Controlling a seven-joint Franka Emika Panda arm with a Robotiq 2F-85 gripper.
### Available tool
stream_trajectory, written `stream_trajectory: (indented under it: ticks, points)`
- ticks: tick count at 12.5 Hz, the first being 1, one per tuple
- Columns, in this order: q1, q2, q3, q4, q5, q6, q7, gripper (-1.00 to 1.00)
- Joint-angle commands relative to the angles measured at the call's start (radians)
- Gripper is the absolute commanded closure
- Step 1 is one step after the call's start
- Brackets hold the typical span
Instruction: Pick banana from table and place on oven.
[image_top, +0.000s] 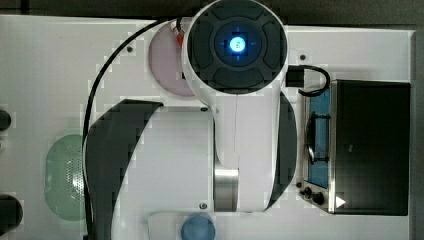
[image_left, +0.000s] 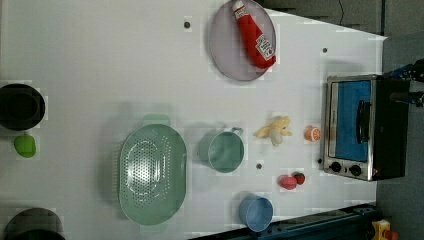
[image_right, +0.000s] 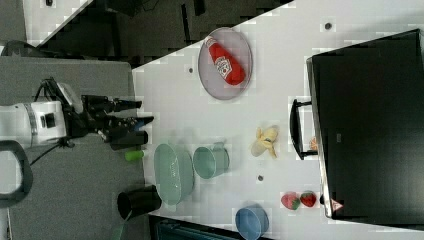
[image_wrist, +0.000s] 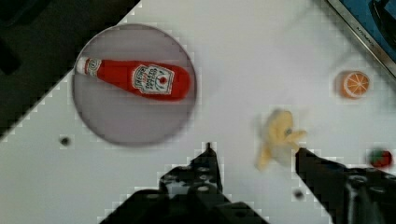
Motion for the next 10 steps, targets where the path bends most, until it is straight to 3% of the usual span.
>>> stream_trajectory:
  ticks: [1,3,6,10]
  points:
    - [-0.044,-0.465,-0.037,-0.324,-0.016,-0.176,0.065,-0.59]
    - [-0.042,-0.464,-0.036,-0.325,-0.016,-0.172,0.065,-0.99]
    - [-0.041,-0.442,-0.035,-0.332,-0.015,-0.164,0.065,-1.0]
    - [-0.038,-0.299,-0.034,-0.35,-0.015,-0.065,0.065,-1.0]
